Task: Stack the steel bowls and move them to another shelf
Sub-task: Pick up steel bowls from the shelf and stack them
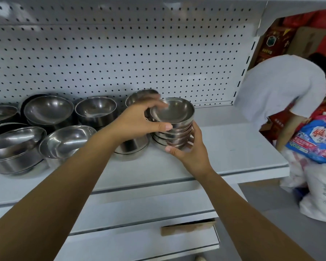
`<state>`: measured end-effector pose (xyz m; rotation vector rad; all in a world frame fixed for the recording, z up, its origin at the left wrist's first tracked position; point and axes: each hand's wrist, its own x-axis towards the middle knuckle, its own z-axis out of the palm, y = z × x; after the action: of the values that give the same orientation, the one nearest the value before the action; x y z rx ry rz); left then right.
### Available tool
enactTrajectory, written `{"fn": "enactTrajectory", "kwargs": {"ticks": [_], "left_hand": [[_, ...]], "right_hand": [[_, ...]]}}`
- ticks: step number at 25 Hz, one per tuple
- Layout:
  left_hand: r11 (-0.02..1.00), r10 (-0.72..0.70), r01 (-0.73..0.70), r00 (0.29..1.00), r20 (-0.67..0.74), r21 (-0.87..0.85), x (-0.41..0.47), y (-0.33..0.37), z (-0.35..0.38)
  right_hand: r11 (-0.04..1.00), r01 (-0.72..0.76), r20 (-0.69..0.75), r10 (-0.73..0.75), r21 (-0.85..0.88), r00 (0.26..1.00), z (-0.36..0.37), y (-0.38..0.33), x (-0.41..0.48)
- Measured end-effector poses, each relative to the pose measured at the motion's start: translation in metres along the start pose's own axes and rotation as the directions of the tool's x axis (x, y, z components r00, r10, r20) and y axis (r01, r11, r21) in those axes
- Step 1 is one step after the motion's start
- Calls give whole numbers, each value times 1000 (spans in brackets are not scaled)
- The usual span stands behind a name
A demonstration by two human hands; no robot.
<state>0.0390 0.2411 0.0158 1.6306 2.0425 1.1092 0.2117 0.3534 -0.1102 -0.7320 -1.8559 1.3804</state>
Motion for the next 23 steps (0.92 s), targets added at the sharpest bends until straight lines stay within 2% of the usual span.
{"fn": "enactTrajectory", "kwargs": {"ticks": [4, 7, 11, 17, 23], "left_hand": [[992, -122, 126, 981, 149, -15, 8, 6, -1], [985, -118, 140, 971, 209, -96, 15, 2, 3], [987, -131, 146, 975, 181, -71, 21, -1, 3], [985, -167, 155, 967, 194, 74, 29, -7, -4], [988, -157, 156, 969, 192, 22, 27, -8, -3]], "right_hand": [[999, -44, 53, 44, -6, 998, 2, -1, 2], [998, -48, 70, 50, -34, 996, 1, -3, 4], [996, -62, 41, 65, -61, 997, 0, -1, 7], [996, -67, 23, 69, -61, 997, 0, 0, 7], [995, -90, -21, 89, -37, 996, -2, -8, 0]]}}
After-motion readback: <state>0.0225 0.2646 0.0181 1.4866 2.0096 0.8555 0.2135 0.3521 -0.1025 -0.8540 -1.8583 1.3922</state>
